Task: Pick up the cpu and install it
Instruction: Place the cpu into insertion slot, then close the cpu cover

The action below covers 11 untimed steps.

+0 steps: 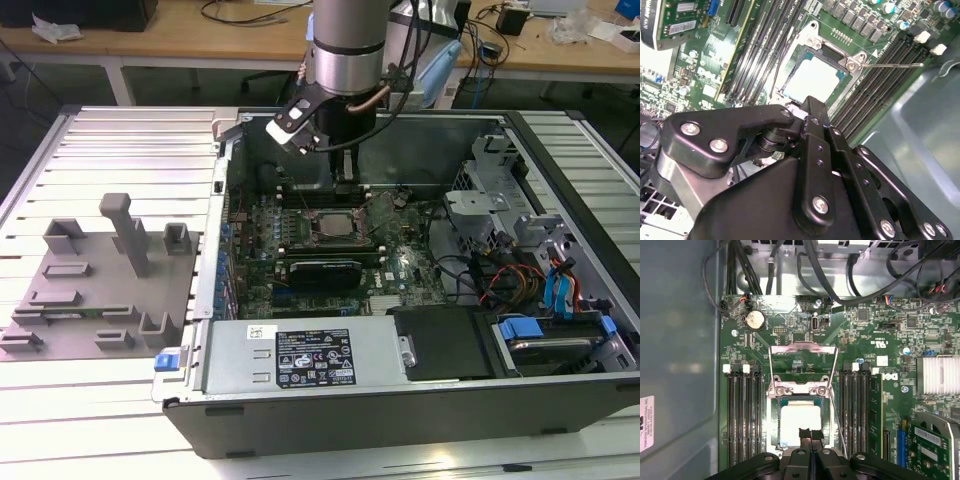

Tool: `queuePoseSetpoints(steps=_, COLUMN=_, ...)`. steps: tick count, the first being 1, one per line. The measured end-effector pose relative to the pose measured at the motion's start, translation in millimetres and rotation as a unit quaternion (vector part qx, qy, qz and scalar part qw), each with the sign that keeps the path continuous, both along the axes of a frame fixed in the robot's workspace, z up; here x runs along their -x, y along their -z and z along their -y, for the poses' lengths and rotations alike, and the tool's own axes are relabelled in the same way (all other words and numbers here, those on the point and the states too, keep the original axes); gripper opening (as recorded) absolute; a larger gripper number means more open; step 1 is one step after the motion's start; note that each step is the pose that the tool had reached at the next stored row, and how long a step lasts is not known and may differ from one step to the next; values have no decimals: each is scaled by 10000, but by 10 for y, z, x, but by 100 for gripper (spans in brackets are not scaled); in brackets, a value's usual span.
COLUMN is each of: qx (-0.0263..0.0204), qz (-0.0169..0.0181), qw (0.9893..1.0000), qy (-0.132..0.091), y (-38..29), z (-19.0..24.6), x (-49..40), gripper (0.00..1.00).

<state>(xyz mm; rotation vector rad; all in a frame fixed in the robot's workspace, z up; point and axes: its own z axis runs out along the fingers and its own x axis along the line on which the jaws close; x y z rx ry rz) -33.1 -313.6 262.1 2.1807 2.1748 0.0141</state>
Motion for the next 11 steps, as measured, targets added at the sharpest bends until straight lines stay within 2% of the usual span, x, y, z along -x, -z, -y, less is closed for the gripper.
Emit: queuePoseSetpoints(steps=11, qx=0, qz=0, qw=10000, qy=0, y=-10, z=0, x=0, gripper=11)
